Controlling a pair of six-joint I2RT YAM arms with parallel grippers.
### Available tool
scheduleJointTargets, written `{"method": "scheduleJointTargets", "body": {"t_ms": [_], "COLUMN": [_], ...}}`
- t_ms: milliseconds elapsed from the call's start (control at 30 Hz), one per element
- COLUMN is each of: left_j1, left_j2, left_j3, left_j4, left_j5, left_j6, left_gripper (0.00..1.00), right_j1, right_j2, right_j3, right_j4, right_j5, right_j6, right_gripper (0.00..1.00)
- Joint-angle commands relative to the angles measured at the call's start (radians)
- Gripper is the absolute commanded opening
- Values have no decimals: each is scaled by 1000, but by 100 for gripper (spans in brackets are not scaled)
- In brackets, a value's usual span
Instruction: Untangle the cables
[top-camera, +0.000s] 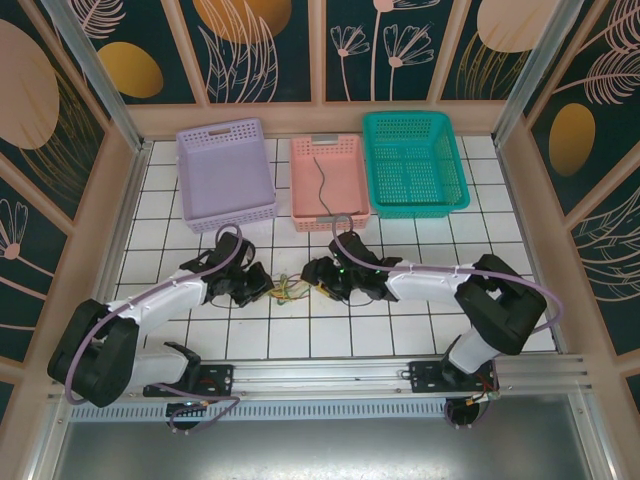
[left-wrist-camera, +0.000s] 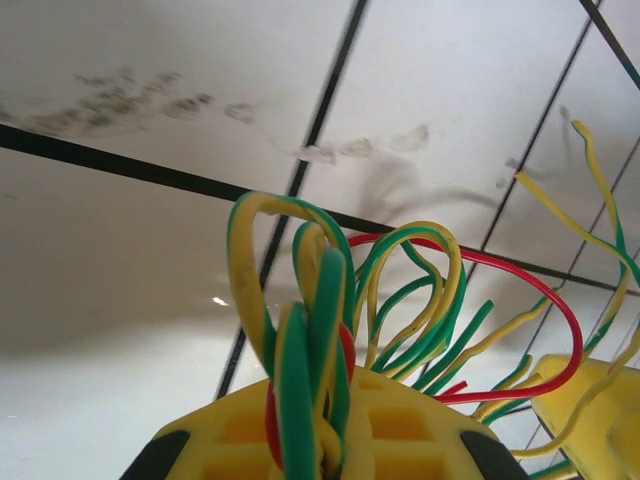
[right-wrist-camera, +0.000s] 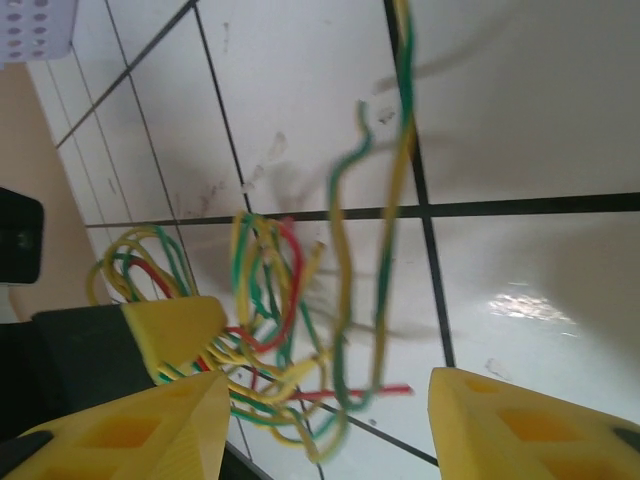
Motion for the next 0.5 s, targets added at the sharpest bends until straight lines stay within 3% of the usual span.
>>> {"method": "scheduleJointTargets", "body": {"t_ms": [0, 100, 200, 267, 333, 467], "left_j1": [-32, -58, -73, -73, -73, -73], "left_j2": [19, 25, 28, -4, -37, -73], "left_j3": [40, 38, 41, 55, 74, 76], "left_j4": [59, 136, 180, 123, 42, -21], "left_j5": [42, 76, 106, 70, 18, -46], "left_j6": [-33, -80, -105, -96, -77, -46], "left_gripper": [0, 0, 34, 53, 56, 51], "right_j1": [3, 1, -9, -27, -44, -68], "right_j2": [20, 29, 19, -7, -39, -74], "right_j3": [16, 1, -37, -57, -65, -53], "right_j4": [5, -7, -27, -77, -145, -235], "right_j5": [-7, -5, 22, 59, 107, 130], "right_j6": [42, 79, 107, 89, 17, -106], "right_gripper": [57, 50, 25, 8, 0, 0]}}
